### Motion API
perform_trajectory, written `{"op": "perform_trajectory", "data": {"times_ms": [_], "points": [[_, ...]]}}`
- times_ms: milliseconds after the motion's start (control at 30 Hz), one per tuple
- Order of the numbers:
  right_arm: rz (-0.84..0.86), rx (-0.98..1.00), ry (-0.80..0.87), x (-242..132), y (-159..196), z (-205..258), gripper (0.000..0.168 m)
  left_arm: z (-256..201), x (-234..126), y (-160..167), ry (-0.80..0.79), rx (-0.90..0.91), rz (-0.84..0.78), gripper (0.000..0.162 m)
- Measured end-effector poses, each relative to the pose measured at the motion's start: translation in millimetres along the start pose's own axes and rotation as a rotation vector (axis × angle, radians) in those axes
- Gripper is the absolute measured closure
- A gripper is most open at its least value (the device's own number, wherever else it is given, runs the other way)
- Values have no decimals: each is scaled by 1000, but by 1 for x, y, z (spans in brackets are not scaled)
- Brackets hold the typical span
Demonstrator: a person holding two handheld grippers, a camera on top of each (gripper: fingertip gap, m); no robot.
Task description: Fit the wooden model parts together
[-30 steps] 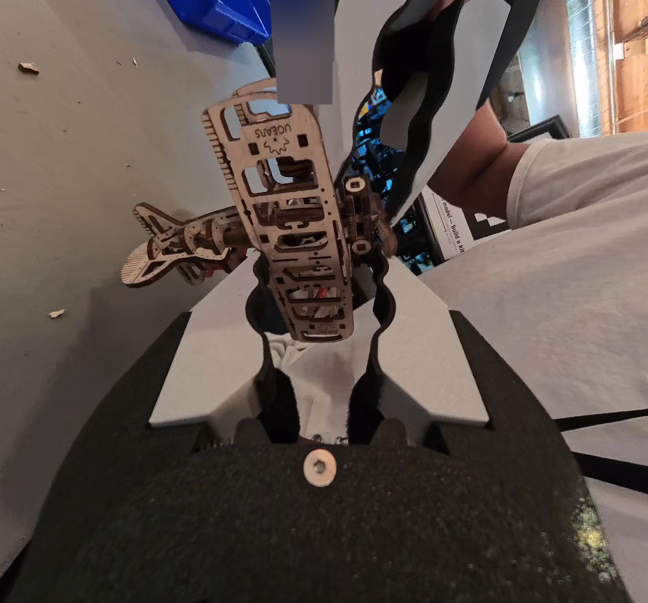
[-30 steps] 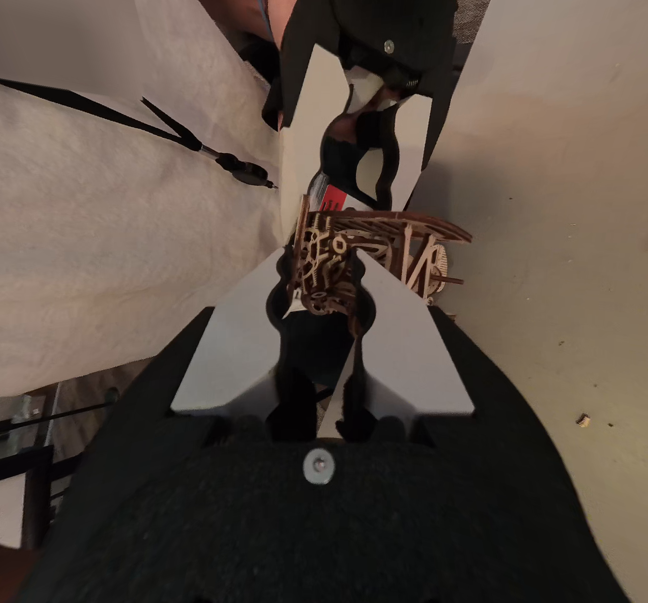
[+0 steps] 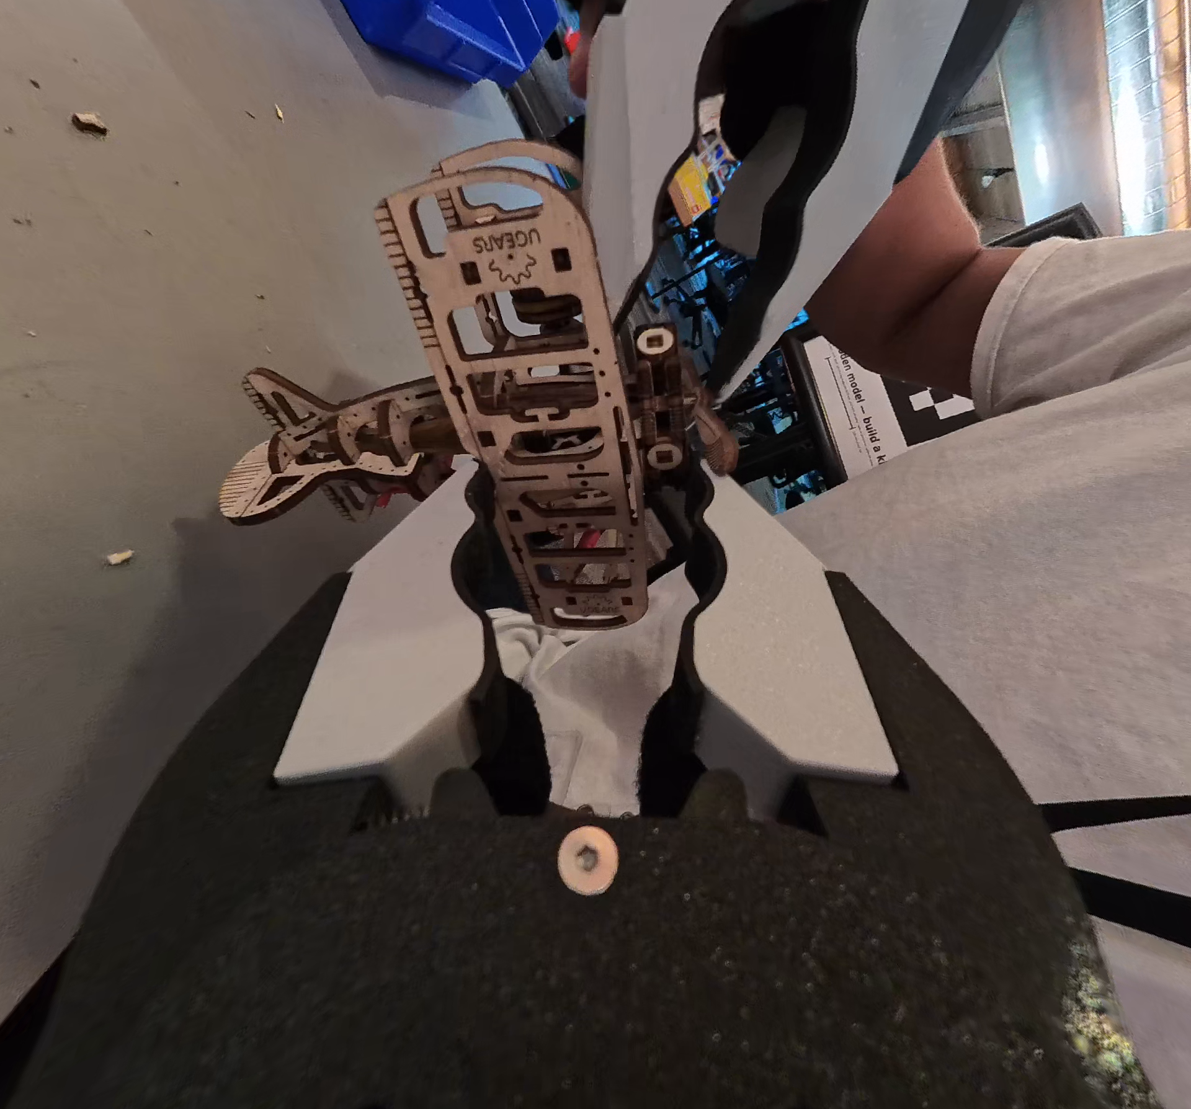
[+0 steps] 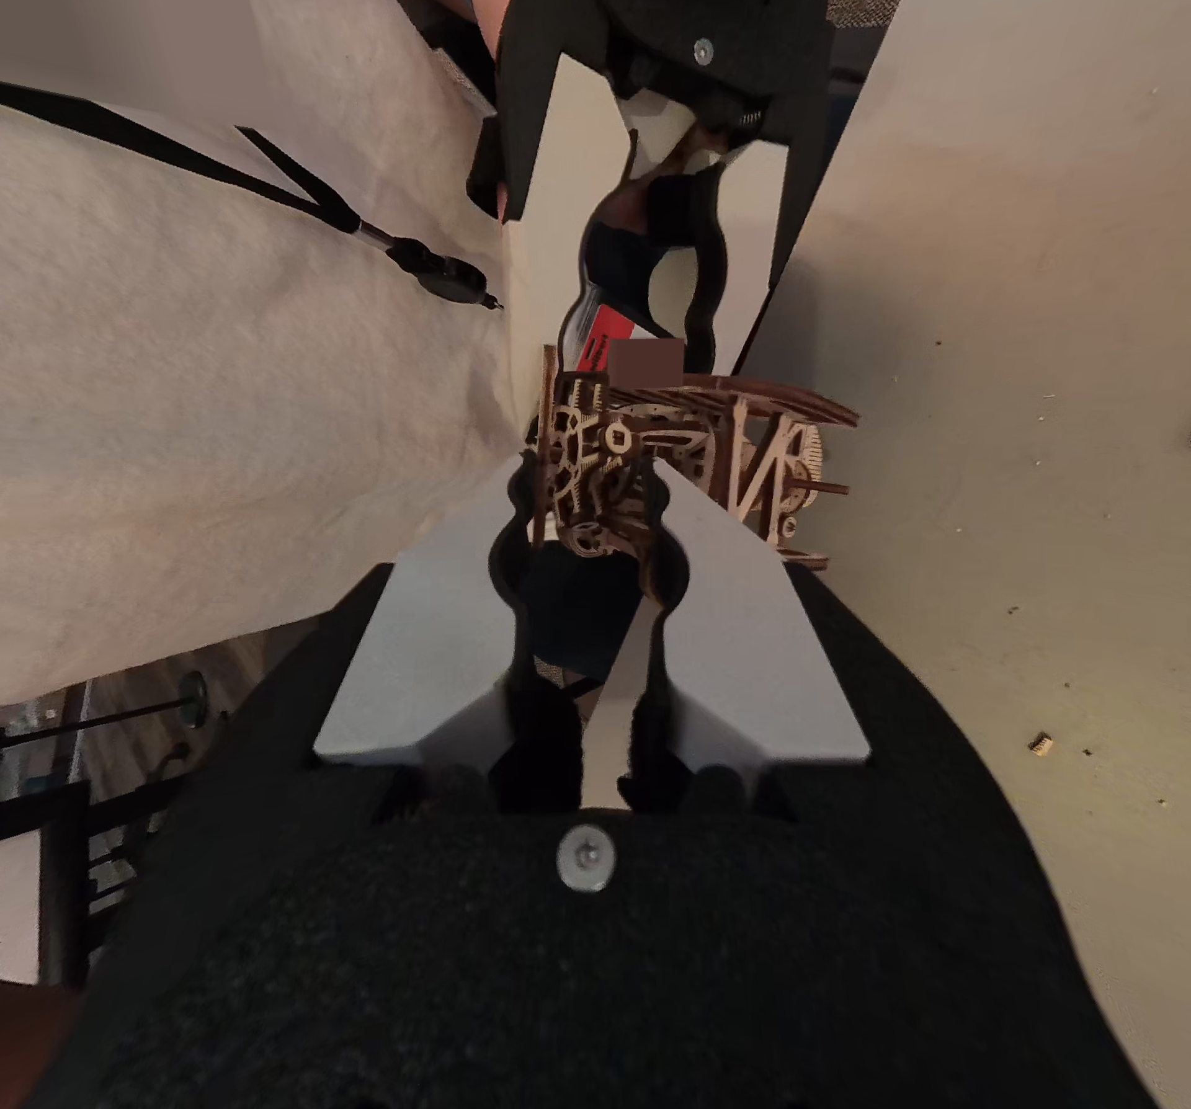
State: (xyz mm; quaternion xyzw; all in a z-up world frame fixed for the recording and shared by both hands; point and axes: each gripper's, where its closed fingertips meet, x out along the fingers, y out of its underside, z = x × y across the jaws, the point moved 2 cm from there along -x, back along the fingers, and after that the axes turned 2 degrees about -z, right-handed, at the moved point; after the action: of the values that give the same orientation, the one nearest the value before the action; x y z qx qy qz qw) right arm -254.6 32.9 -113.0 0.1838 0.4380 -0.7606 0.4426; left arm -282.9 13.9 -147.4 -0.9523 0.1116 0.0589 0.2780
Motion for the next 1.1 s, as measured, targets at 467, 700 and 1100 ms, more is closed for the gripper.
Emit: {"op": "perform_trajectory", "data": {"times_ms": [467, 700, 1100], "points": [[39, 18, -55, 2, 6, 2, 141, 0, 4, 2, -57, 49, 18, 106], [96, 67, -42, 4, 12, -1, 141, 4, 11, 4, -73, 22, 8, 105], [63, 79, -70, 1, 12, 1, 139, 2, 13, 3, -41, -24, 7, 106]]}}
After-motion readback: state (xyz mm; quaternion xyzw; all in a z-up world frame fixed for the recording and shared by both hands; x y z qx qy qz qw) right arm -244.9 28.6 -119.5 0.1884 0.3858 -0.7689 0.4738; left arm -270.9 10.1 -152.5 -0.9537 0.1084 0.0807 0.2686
